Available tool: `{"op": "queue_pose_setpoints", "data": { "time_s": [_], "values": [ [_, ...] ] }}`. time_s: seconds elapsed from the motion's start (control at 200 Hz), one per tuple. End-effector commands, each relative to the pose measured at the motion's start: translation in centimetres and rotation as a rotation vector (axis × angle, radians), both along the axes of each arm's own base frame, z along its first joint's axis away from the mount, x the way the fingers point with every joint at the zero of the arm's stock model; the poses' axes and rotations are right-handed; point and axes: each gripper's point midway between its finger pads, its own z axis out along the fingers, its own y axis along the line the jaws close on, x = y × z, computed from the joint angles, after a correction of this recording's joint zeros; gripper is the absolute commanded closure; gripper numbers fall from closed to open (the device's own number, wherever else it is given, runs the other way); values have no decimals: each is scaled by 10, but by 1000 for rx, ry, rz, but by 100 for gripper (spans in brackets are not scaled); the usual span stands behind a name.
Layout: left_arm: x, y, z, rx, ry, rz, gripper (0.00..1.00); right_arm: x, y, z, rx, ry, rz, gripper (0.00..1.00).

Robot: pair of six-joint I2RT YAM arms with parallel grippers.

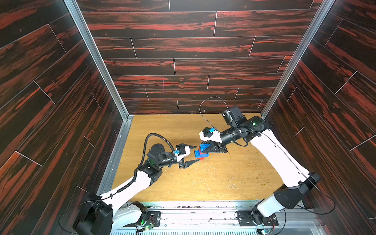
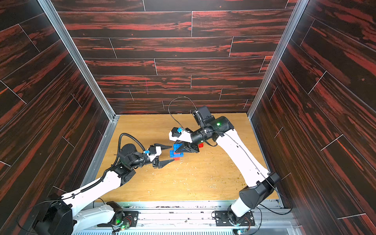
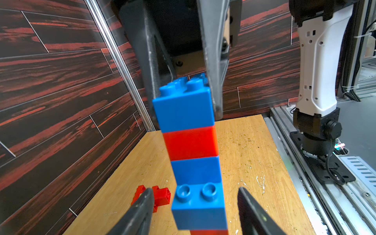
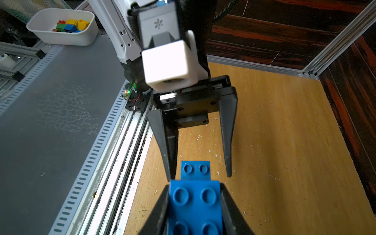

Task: Assemble the letter f with lego
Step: Place the lego brick at the center of the board.

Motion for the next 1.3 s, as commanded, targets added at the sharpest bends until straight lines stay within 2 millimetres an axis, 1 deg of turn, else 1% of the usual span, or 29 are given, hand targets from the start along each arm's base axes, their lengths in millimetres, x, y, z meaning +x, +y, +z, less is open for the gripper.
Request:
{"op": "queue_pose_setpoints", "data": {
  "time_s": [0.0, 0.596, 1.298],
  "values": [
    [-1, -2, 21, -38, -41, -32, 35, -10, -4, 11, 38, -15, 22, 66],
    [0, -4, 19, 5, -7, -51, 45, -5, -1, 5, 35, -12, 20, 66],
    [1, -6, 17, 43, 31, -85, 54, -3, 1, 8, 48, -33, 25, 66]
  ]
}}
